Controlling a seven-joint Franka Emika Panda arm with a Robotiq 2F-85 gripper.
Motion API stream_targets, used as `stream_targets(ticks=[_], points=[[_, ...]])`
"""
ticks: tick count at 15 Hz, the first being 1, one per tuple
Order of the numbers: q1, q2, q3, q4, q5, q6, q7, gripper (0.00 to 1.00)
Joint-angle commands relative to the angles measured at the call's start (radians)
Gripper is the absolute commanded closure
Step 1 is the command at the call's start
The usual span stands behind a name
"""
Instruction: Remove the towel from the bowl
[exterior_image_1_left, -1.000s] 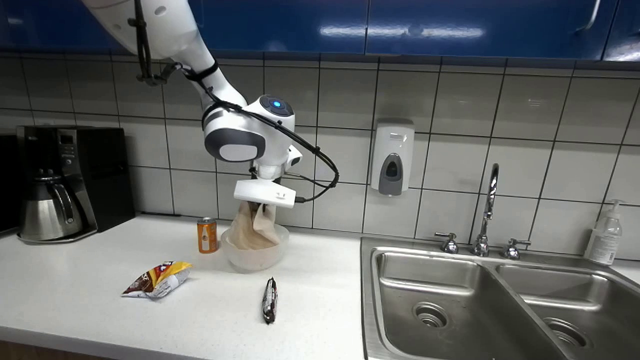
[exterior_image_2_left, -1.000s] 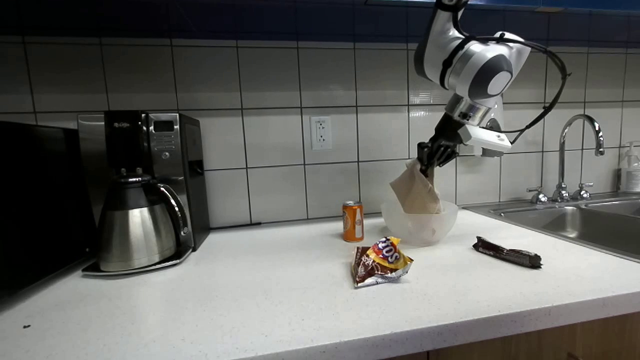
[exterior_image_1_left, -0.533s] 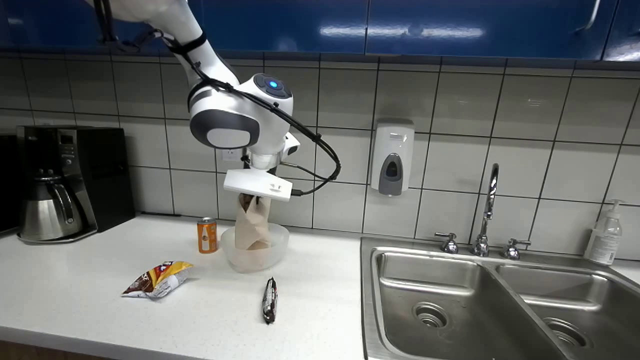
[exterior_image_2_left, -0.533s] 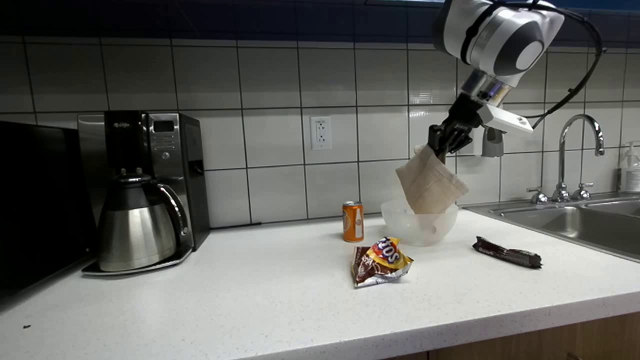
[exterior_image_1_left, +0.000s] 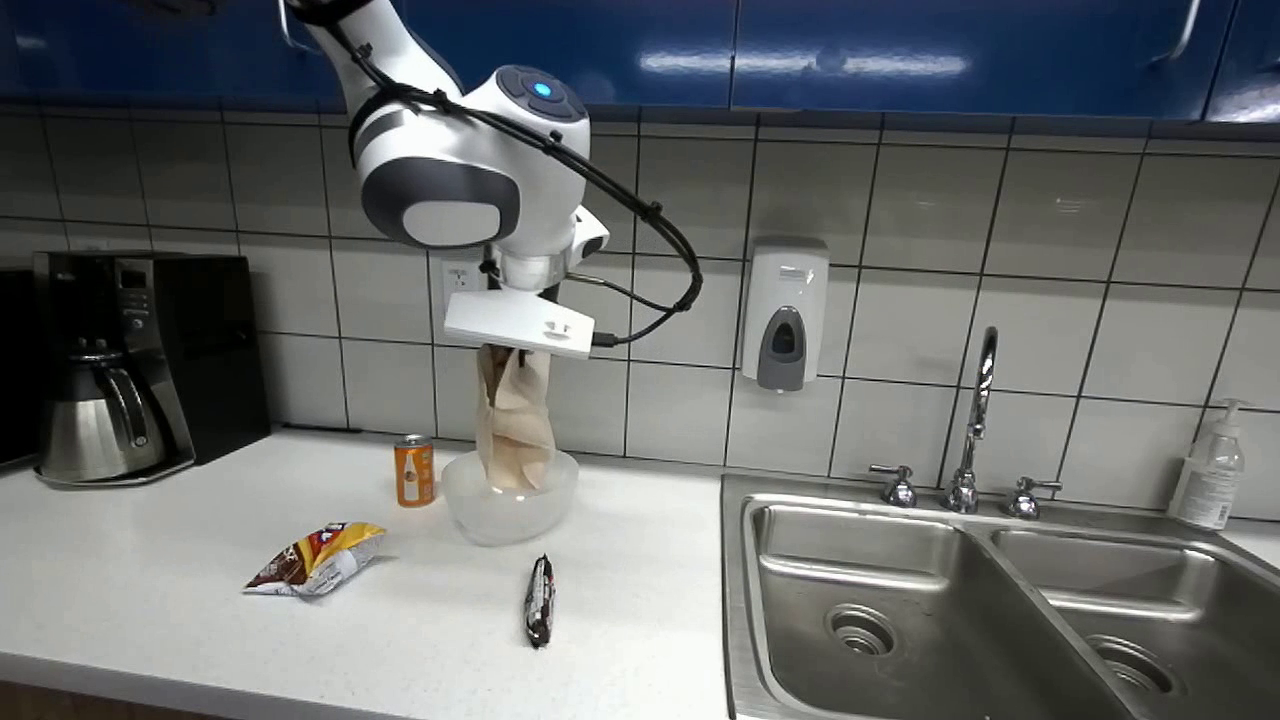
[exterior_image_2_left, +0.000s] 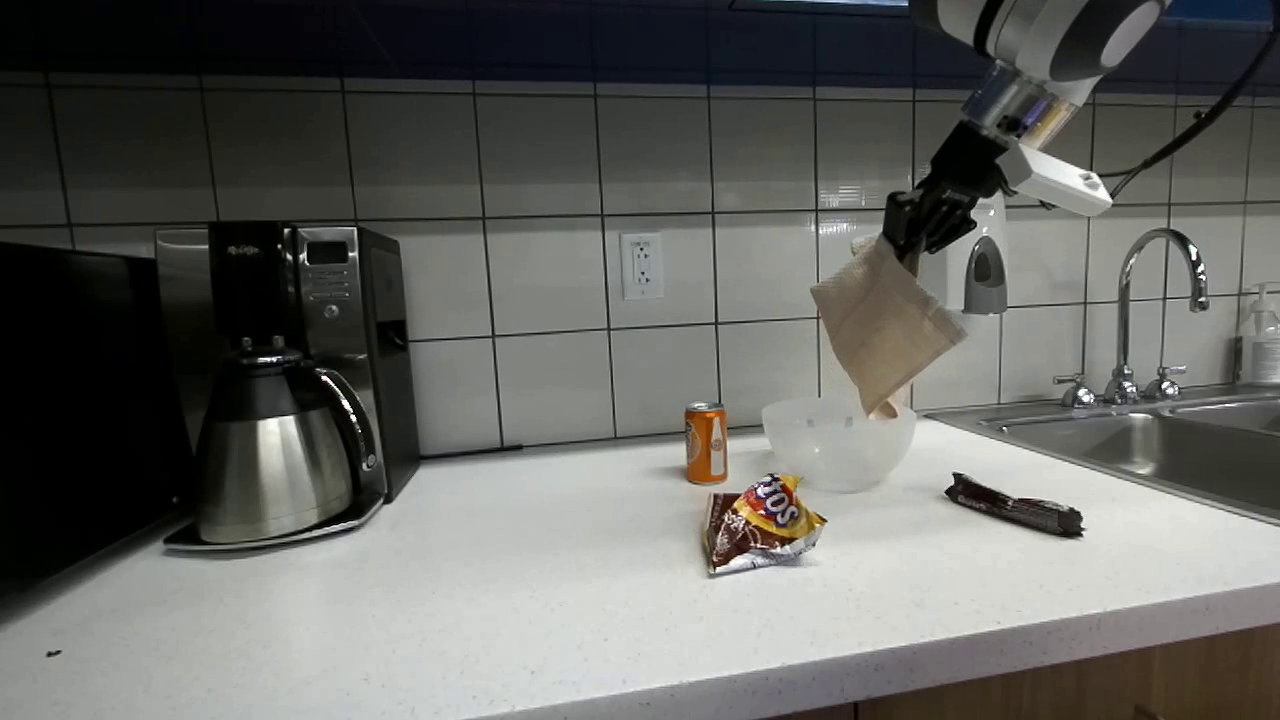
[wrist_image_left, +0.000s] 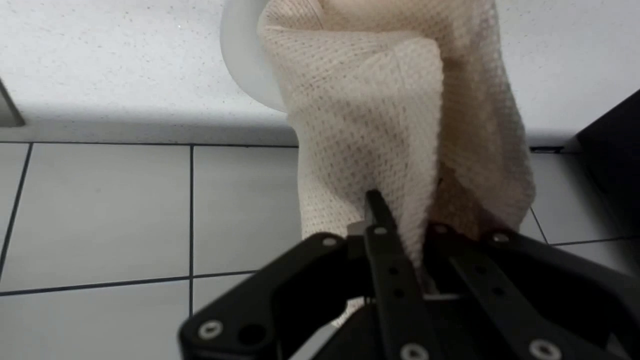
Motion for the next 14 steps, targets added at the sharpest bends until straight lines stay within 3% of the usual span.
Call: stream_targets(ticks=[1, 8, 14], points=[[-0.038, -0.113, 0.018, -0.083, -0.109, 0.017, 0.098, 0.98], [-0.138, -0.240, 0.056, -0.202, -0.342, -0.034, 0.326, 0.98], [-0.141, -0.291, 0.093, -0.241, -0.381, -0.102, 0.467, 0.98]])
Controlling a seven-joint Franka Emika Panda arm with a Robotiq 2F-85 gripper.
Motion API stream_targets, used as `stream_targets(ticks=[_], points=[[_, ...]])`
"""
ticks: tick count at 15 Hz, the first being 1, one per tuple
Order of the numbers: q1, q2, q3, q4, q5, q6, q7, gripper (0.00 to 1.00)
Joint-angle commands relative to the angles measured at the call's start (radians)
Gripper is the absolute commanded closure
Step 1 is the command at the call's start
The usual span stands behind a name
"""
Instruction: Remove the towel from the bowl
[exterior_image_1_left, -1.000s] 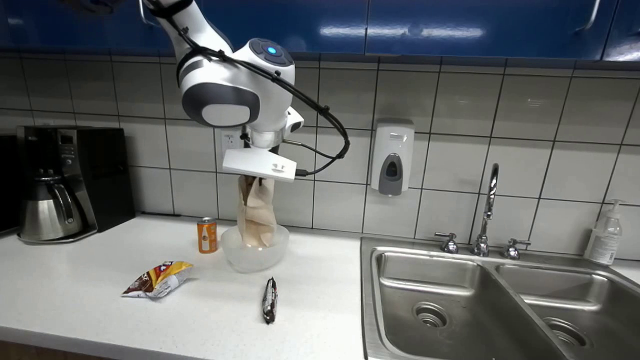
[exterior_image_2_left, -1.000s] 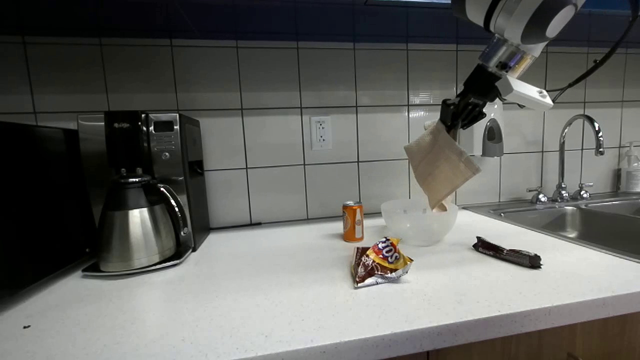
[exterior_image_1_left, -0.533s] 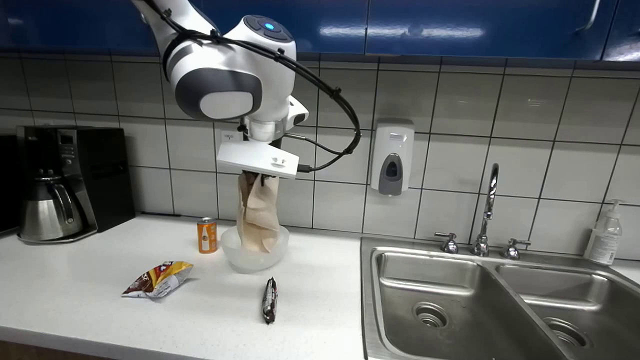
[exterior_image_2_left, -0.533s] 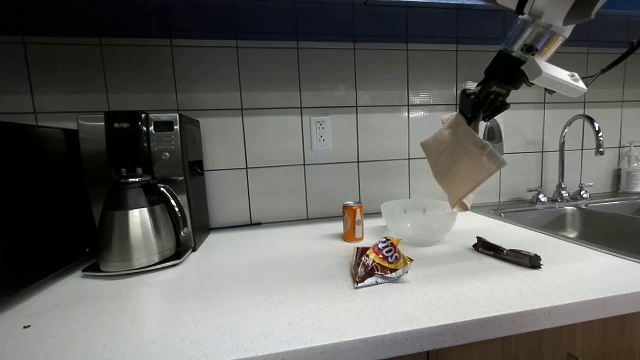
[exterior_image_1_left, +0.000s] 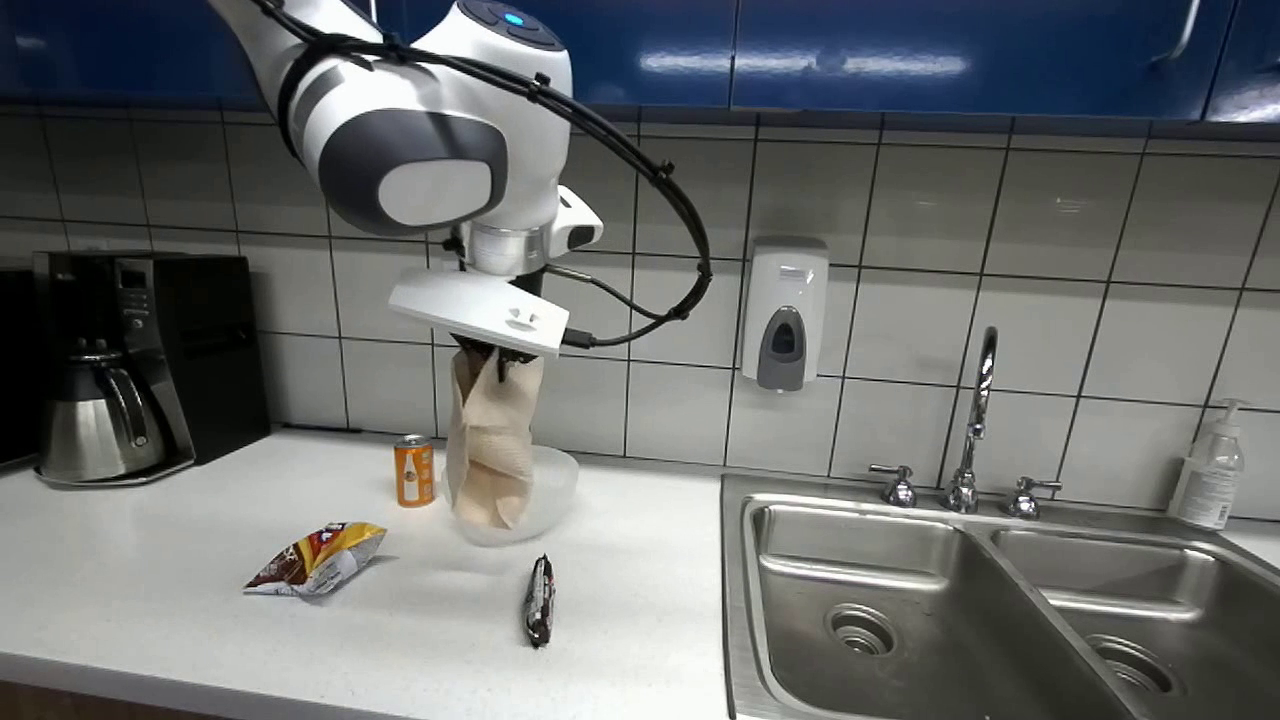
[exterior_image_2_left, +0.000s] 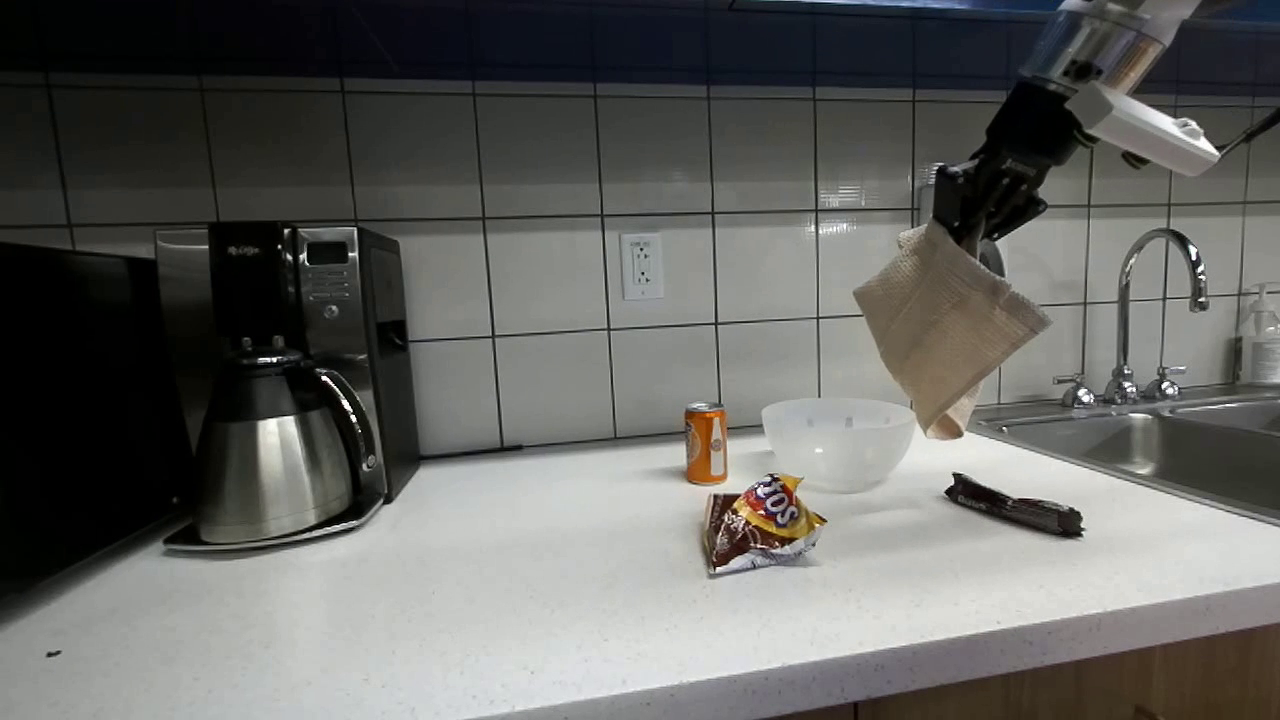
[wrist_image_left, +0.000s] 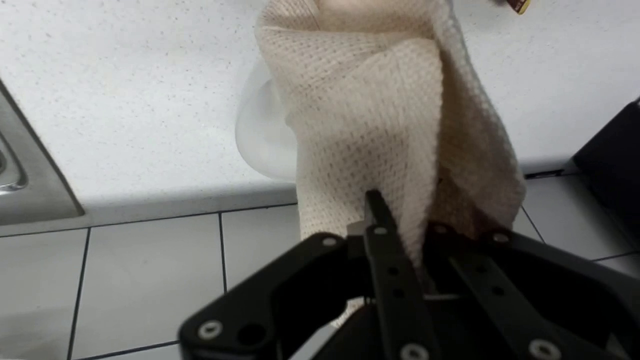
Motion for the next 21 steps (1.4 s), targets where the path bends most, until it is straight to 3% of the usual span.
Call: stream_targets(ticks=[1, 11, 21], points=[[-0.014, -0.056, 0.038, -0.053, -0.022, -0.041, 0.081, 0.98], [0.013, -0.006, 0.074, -0.201, -0.023, 0.008, 0.079, 0.98], [0.016, 0.224, 0.097, -0.185, -0.013, 0.114, 0.080, 0.98]])
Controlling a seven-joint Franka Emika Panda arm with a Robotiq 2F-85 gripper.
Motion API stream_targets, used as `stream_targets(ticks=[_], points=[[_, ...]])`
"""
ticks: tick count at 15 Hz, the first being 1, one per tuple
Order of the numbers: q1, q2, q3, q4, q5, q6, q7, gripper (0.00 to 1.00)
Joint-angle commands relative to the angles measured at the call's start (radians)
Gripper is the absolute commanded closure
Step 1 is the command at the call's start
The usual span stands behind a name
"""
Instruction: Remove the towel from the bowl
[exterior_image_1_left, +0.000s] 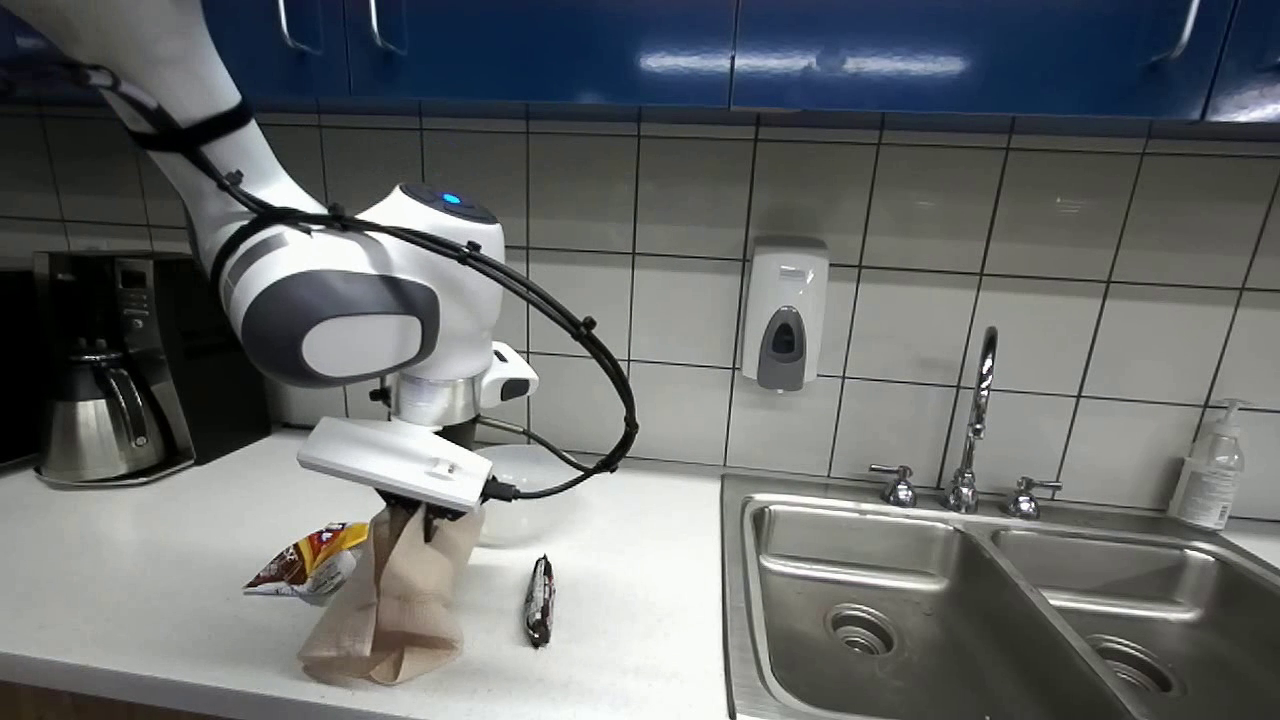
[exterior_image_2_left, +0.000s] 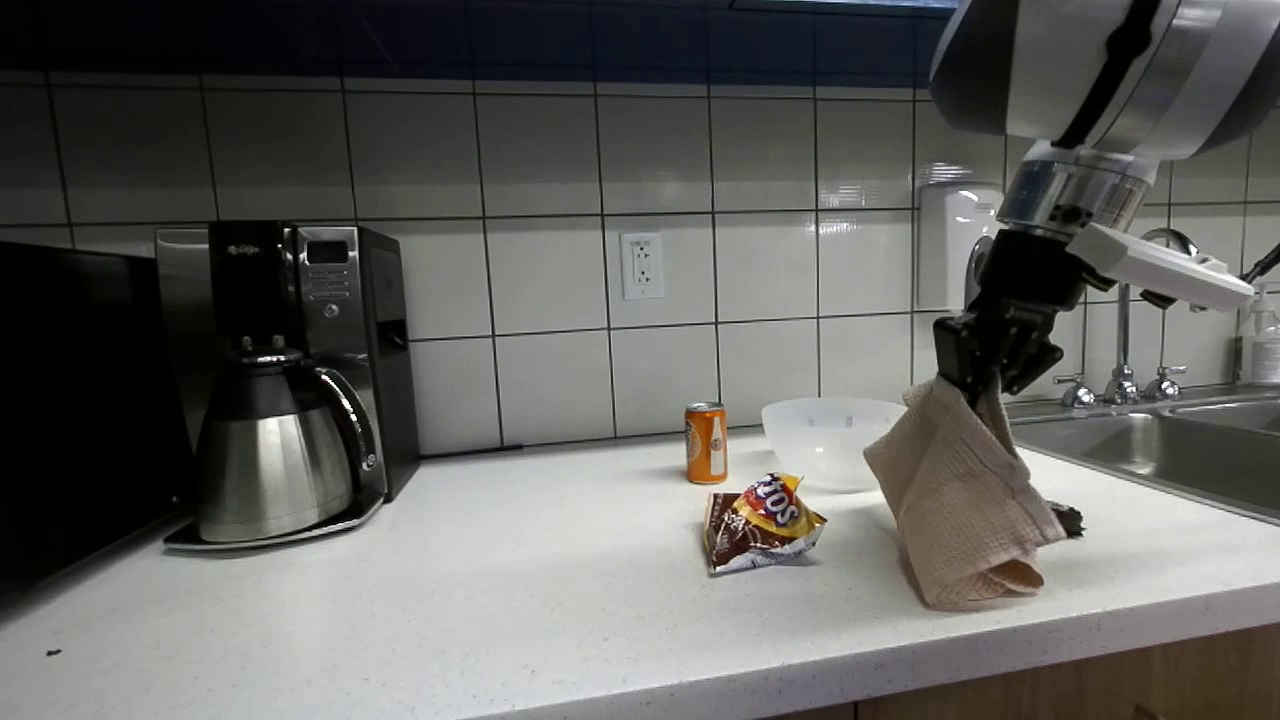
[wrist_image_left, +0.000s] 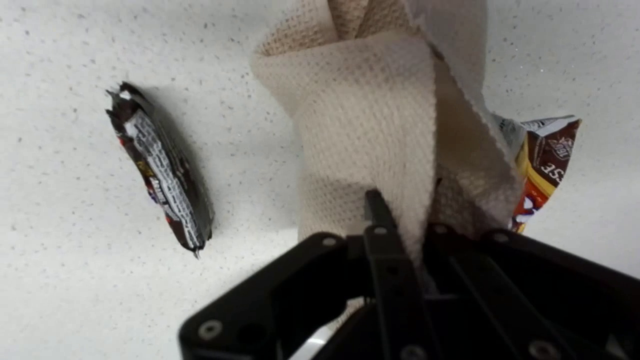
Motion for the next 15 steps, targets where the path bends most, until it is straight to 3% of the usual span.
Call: stream_targets(ticks=[1, 9, 10, 11, 15], points=[[-0.001, 0.089, 0.022, 0.000, -0.013, 0.058, 0.031, 0.98], [0.006, 0.265, 0.014, 0.035, -0.007, 0.158, 0.054, 0.98], [0.003, 0.279, 0.010, 0.042, -0.029, 0.159, 0.079, 0.66], [0.002, 0.281, 0.005, 0.046, -0.046, 0.151, 0.097, 0.65], [-0.001, 0.240, -0.022, 0.052, -0.170, 0.110, 0.193, 0.37]])
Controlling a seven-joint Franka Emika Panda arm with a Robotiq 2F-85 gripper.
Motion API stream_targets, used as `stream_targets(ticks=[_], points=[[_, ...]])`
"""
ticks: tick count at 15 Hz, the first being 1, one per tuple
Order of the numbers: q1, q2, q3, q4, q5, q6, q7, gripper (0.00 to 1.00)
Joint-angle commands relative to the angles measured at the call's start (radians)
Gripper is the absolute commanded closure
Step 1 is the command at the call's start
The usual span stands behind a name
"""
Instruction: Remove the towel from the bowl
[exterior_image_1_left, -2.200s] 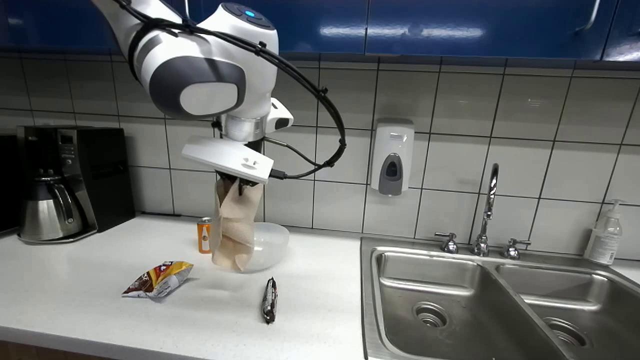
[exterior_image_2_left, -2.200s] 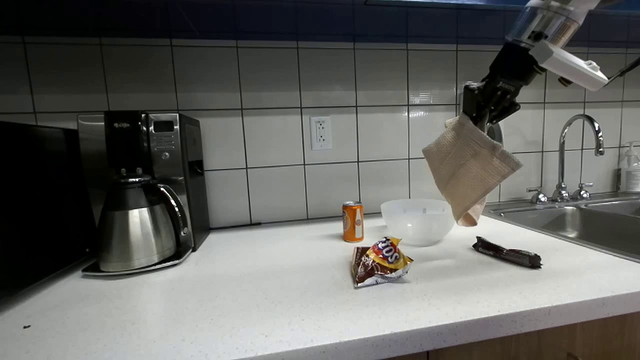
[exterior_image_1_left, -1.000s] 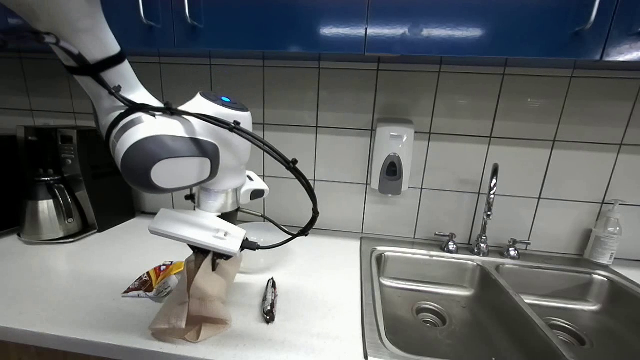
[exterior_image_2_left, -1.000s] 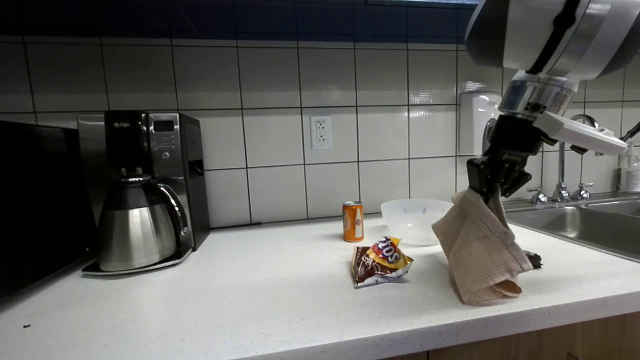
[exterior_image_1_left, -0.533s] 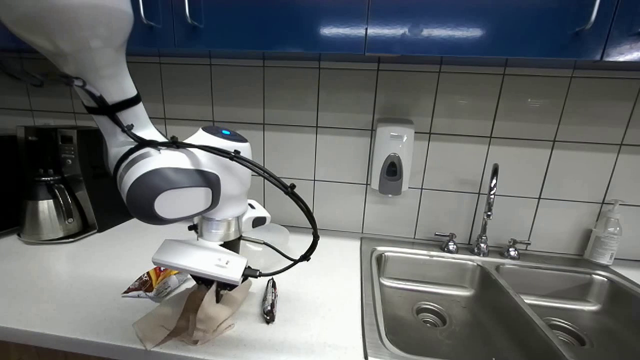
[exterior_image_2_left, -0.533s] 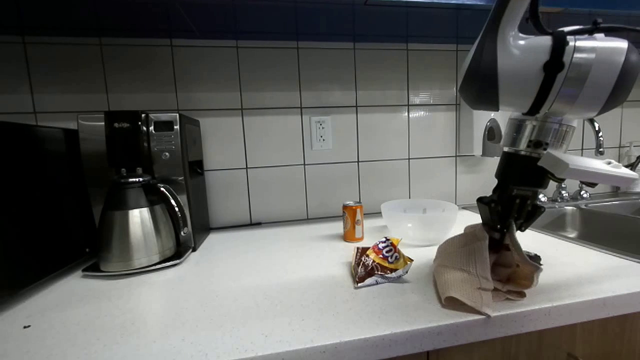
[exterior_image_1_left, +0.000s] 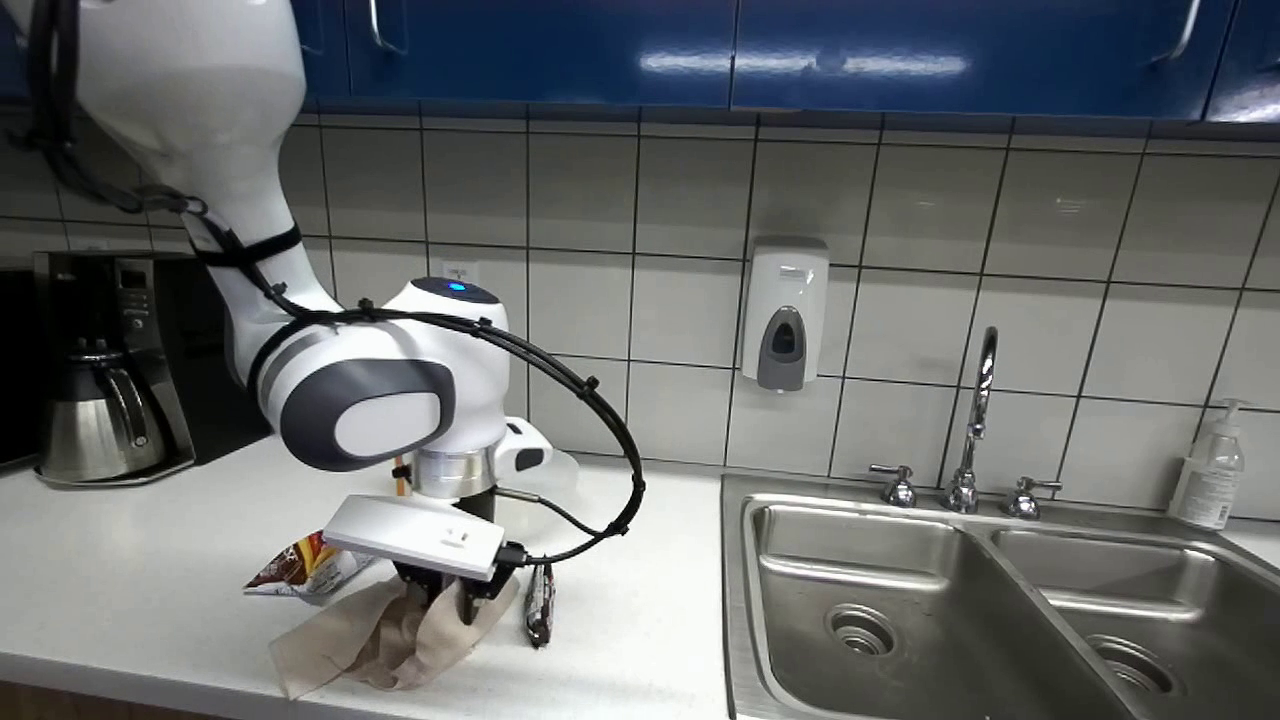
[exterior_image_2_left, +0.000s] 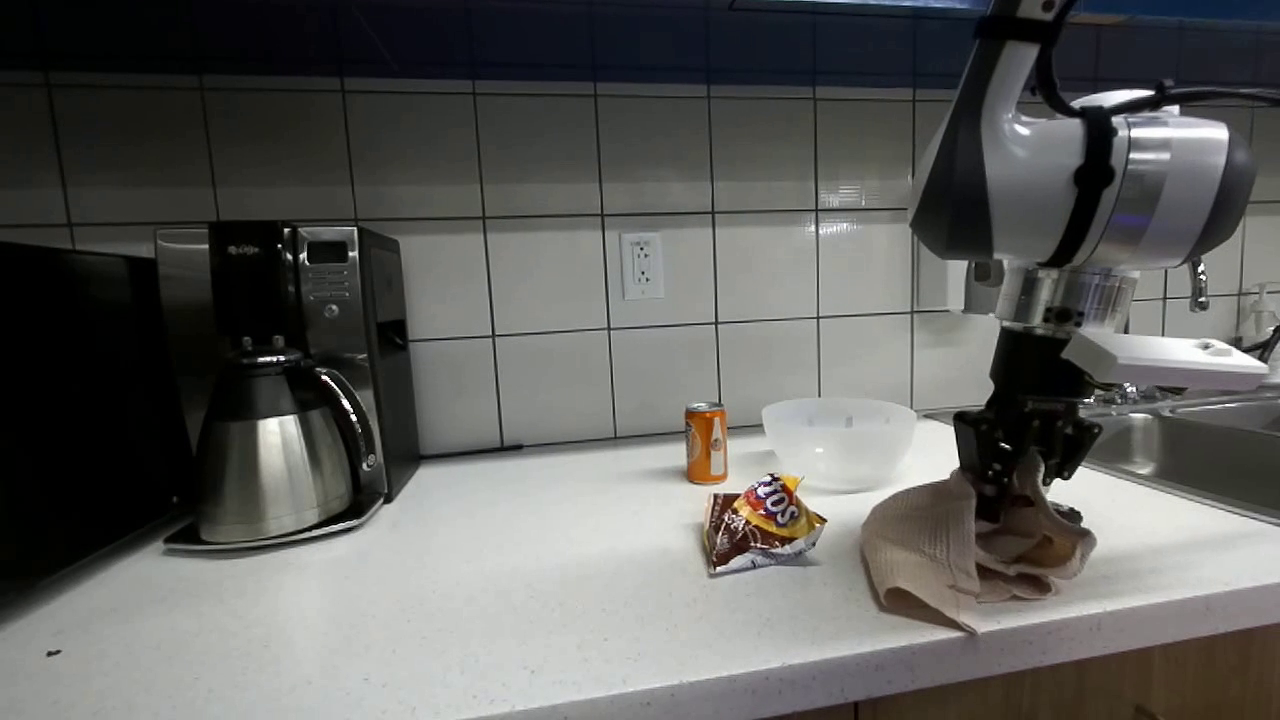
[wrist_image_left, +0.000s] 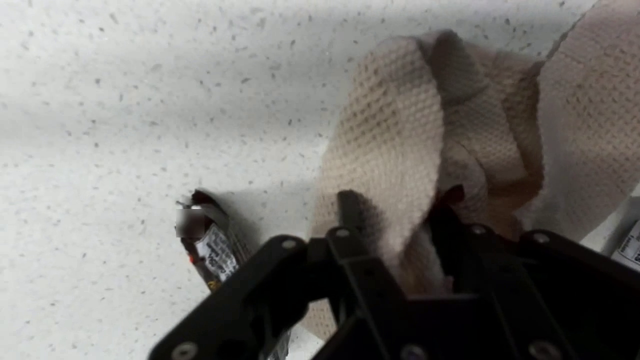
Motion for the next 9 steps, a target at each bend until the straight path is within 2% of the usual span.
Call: stream_targets(ticks=[1, 2, 3, 5, 9], points=[[-0.005, -0.050, -0.033, 0.009, -0.169, -0.044, 0.130, 0.28], [-0.008, -0.073, -0.042, 0.010, -0.228, -0.066, 0.165, 0.22], [-0.095, -0.097, 0.031, 0.011, -0.302, -0.091, 0.213, 0.13], [-0.124, -0.170, 0.041, 0.007, -0.408, -0.165, 0.268, 0.00], [-0.165, -0.351, 0.055, 0.001, -0.497, -0.381, 0.293, 0.00]])
